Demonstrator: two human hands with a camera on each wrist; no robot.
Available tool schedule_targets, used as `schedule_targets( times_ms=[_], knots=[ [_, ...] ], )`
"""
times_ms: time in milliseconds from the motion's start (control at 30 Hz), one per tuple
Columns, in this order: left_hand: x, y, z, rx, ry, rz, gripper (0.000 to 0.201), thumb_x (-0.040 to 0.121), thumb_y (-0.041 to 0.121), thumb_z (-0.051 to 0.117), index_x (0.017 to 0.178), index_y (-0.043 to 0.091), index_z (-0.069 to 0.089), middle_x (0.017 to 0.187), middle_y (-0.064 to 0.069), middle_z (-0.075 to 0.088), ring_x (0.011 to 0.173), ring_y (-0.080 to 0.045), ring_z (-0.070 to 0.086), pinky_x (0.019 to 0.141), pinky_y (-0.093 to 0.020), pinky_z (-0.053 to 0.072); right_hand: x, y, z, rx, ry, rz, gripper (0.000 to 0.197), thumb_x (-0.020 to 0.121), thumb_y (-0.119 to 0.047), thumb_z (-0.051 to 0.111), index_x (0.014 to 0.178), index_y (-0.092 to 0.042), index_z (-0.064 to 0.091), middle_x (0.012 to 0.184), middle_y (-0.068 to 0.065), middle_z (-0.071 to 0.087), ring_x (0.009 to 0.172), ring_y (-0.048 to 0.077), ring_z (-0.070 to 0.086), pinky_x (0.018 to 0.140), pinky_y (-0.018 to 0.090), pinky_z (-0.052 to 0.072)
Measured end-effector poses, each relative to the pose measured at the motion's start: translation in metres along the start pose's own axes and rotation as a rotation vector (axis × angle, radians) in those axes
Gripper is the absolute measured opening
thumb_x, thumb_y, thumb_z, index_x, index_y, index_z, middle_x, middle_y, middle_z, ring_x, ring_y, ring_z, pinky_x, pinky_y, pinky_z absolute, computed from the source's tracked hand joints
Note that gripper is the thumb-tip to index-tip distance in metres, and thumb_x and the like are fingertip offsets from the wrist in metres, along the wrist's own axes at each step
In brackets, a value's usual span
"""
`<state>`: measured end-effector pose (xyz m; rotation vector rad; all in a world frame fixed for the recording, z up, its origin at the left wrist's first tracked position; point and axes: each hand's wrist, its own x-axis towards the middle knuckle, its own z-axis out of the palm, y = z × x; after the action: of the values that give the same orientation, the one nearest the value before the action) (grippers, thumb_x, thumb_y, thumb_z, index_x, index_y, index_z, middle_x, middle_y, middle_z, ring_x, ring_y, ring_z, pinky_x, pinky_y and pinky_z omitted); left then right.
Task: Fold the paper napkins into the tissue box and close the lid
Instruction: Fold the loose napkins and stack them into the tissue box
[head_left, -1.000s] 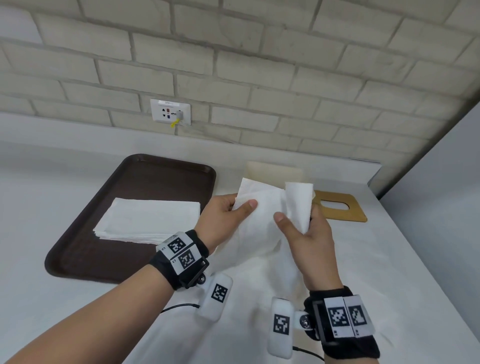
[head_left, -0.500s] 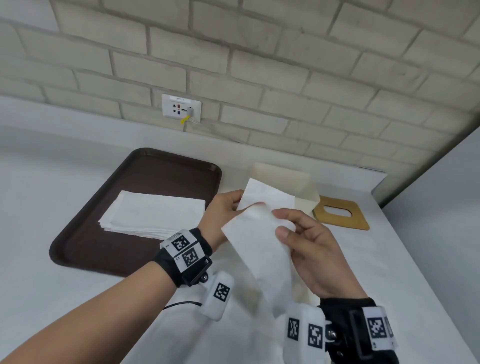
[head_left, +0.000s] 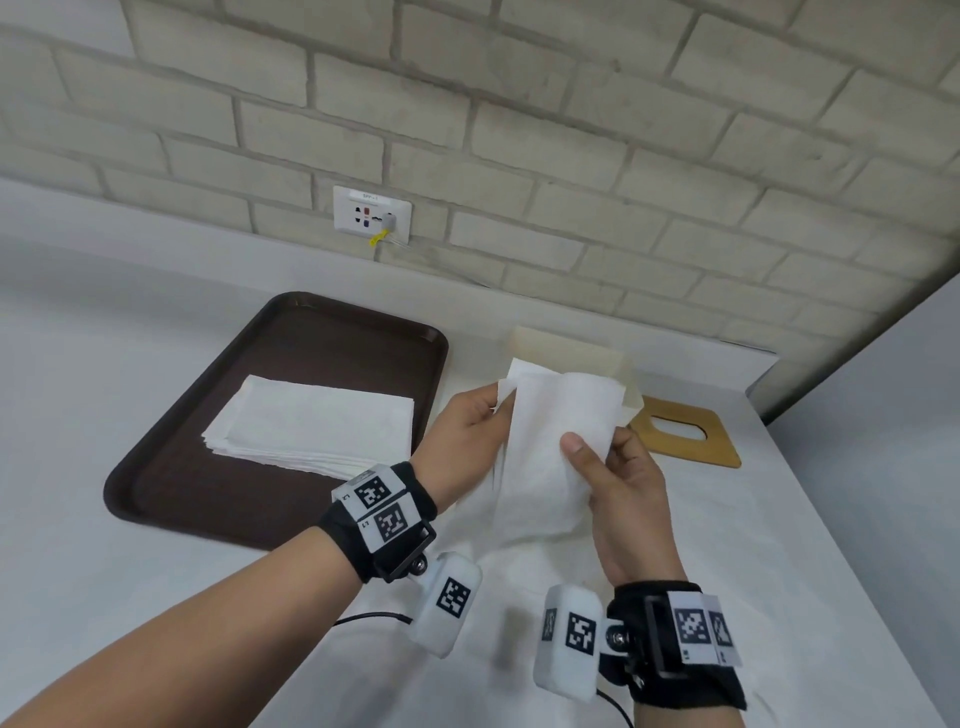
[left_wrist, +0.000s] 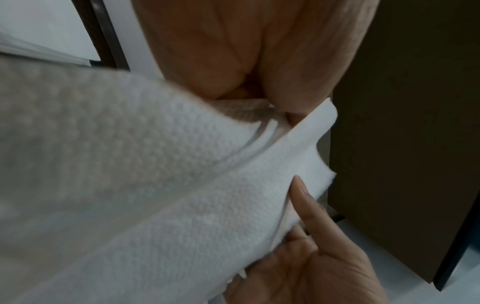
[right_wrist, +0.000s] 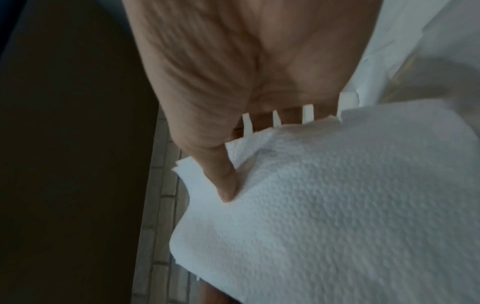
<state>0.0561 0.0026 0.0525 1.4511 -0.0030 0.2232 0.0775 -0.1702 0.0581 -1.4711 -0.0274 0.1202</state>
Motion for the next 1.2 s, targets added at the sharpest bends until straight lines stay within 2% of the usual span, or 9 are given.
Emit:
schedule_targets(
  times_ms=[100, 200, 367, 700, 833, 900, 1033, 1100, 1200],
  knots=[
    [-0.001, 0.006, 0.009, -0.063, 0.045, -0.070, 0.048, 0.110, 0.044, 0.040, 0.103, 0.016, 0.078, 0.092, 0.006, 0.080, 0.086, -0.004, 0.074, 0.074, -0.019, 0.054, -0.001, 0.000, 0.003, -0.024, -0.030, 0.034, 0.024, 0.092, -0.022, 0.074, 0.112, -0.017, 0.061, 0.108, 0.006, 0.078, 0.104, 0.026, 0.074, 0.087, 0.043, 0.057],
    [-0.002, 0.000, 0.017, -0.151, 0.004, -0.118, 0.056, 0.103, 0.064, 0.043, 0.120, 0.021, 0.074, 0.115, 0.002, 0.079, 0.111, -0.015, 0.073, 0.100, -0.037, 0.056, -0.003, 0.003, 0.004, -0.143, 0.057, -0.052, 0.019, 0.094, -0.032, 0.074, 0.108, -0.024, 0.065, 0.109, 0.000, 0.077, 0.105, 0.022, 0.073, 0.096, 0.050, 0.056],
    [-0.008, -0.016, 0.036, -0.088, 0.008, -0.054, 0.031, 0.095, 0.031, 0.064, 0.126, 0.024, 0.067, 0.122, 0.000, 0.076, 0.113, -0.023, 0.073, 0.102, -0.057, 0.054, -0.012, -0.002, -0.007, -0.228, 0.034, 0.015, 0.033, 0.096, -0.046, 0.066, 0.122, -0.034, 0.050, 0.115, -0.010, 0.071, 0.103, 0.007, 0.070, 0.089, 0.034, 0.057],
    [-0.013, -0.016, 0.056, -0.024, 0.111, -0.098, 0.025, 0.098, 0.036, 0.067, 0.113, 0.017, 0.074, 0.109, -0.004, 0.080, 0.102, -0.027, 0.076, 0.095, -0.061, 0.057, -0.029, -0.007, -0.058, -0.431, -0.259, 0.035, 0.017, 0.102, -0.036, 0.059, 0.117, -0.029, 0.062, 0.109, -0.012, 0.074, 0.103, 0.005, 0.070, 0.091, 0.030, 0.056],
    [-0.013, -0.013, 0.051, 0.017, 0.171, -0.079, 0.013, 0.103, 0.025, 0.064, 0.112, 0.021, 0.074, 0.108, 0.001, 0.080, 0.100, -0.020, 0.077, 0.093, -0.050, 0.060, -0.006, -0.005, -0.130, -0.728, -0.121, -0.010, 0.006, 0.096, -0.028, 0.069, 0.101, -0.029, 0.073, 0.092, -0.011, 0.073, 0.091, 0.007, 0.069, 0.082, 0.023, 0.047],
    [-0.013, -0.012, 0.048, 0.046, 0.191, -0.067, 0.014, 0.103, 0.024, 0.063, 0.112, 0.021, 0.074, 0.109, 0.001, 0.080, 0.101, -0.021, 0.077, 0.093, -0.048, 0.060, 0.012, 0.003, -0.167, -0.989, -0.075, 0.013, 0.025, 0.091, -0.023, 0.073, 0.116, -0.029, 0.070, 0.114, -0.010, 0.070, 0.110, 0.010, 0.064, 0.092, 0.019, 0.042],
    [-0.016, -0.018, 0.045, 0.064, 0.266, -0.076, 0.022, 0.102, 0.028, 0.066, 0.119, 0.015, 0.072, 0.111, -0.001, 0.079, 0.102, -0.024, 0.076, 0.092, -0.049, 0.059, 0.038, 0.028, -0.201, -1.269, -0.321, 0.188, 0.083, 0.089, -0.024, 0.072, 0.159, -0.024, 0.029, 0.163, -0.002, 0.033, 0.148, 0.020, 0.033, 0.120, 0.029, 0.027],
    [-0.020, -0.018, 0.044, 0.085, 0.299, -0.076, 0.022, 0.100, 0.032, 0.068, 0.115, 0.016, 0.073, 0.109, -0.001, 0.079, 0.102, -0.025, 0.076, 0.091, -0.048, 0.059, 0.044, 0.042, -0.202, -1.325, -0.352, 0.176, 0.084, 0.090, -0.026, 0.067, 0.161, -0.026, 0.022, 0.161, 0.000, 0.037, 0.145, 0.023, 0.039, 0.118, 0.037, 0.034],
    [-0.025, -0.021, 0.044, 0.120, 0.378, -0.076, 0.015, 0.102, 0.026, 0.065, 0.110, 0.016, 0.073, 0.102, 0.005, 0.080, 0.096, -0.017, 0.077, 0.080, -0.034, 0.060, 0.048, 0.049, -0.202, -1.461, -0.263, 0.021, 0.059, 0.094, -0.019, 0.055, 0.150, -0.030, 0.043, 0.139, 0.001, 0.061, 0.122, 0.027, 0.058, 0.097, 0.036, 0.049]
  ],
)
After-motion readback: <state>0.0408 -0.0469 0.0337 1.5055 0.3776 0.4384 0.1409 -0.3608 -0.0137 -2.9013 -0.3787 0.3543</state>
